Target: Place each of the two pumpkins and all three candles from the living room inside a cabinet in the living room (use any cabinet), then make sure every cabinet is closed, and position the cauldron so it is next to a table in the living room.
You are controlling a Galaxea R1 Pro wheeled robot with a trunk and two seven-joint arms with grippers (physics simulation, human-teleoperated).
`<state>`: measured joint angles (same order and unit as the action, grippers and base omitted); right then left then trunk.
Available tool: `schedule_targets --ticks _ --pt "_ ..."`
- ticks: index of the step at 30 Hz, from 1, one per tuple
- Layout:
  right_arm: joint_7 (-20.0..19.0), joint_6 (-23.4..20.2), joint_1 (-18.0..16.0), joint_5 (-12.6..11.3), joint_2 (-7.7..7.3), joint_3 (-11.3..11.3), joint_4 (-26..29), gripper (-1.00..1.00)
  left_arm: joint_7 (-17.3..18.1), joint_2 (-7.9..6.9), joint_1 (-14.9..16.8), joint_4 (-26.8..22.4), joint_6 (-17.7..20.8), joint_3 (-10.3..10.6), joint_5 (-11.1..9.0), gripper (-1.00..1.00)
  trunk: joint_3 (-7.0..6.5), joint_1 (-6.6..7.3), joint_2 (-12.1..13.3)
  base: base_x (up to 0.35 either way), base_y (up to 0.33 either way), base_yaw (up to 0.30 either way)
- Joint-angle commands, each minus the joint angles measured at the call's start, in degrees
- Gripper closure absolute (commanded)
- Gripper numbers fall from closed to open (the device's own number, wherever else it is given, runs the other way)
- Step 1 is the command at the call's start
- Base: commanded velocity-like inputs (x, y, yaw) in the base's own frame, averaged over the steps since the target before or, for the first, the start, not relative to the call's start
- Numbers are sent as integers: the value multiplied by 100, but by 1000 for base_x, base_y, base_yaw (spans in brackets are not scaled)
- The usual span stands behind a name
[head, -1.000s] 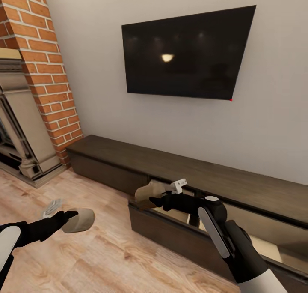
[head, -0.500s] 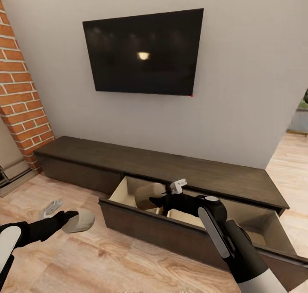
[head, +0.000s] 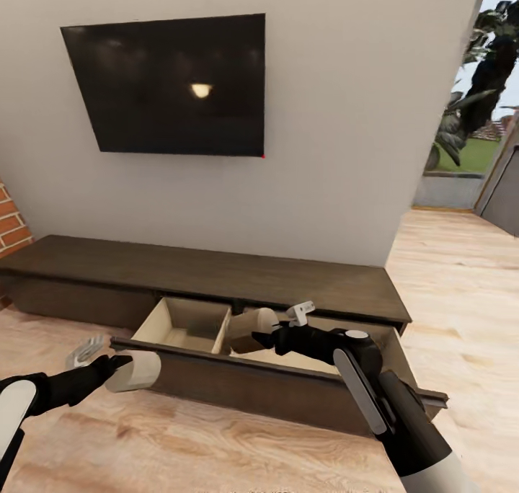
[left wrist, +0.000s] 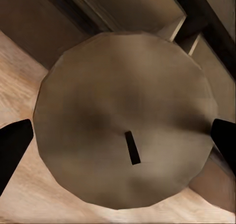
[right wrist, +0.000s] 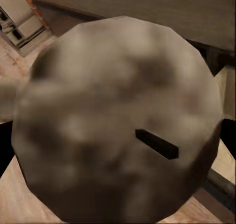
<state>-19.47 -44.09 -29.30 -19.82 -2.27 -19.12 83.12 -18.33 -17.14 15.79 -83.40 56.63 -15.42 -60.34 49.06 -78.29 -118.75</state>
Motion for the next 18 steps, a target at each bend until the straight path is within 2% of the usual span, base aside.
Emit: schedule_targets --ticks 1,9,18 --pt "-12 -21 -6 -22 -2 -4 3 100 -56 -1 3 -10 15 -5 -92 100 9 2 -3 -34 -301 -256" --pt "4 -20 -6 -22 4 -4 2 100 -56 0 3 -10 15 -5 -92 100 40 2 -3 -7 -302 -253" --pt "13 -20 -6 -13 -18 -4 7 100 -56 -17 3 -11 15 -5 -92 100 47 2 -3 180 -259 -39"
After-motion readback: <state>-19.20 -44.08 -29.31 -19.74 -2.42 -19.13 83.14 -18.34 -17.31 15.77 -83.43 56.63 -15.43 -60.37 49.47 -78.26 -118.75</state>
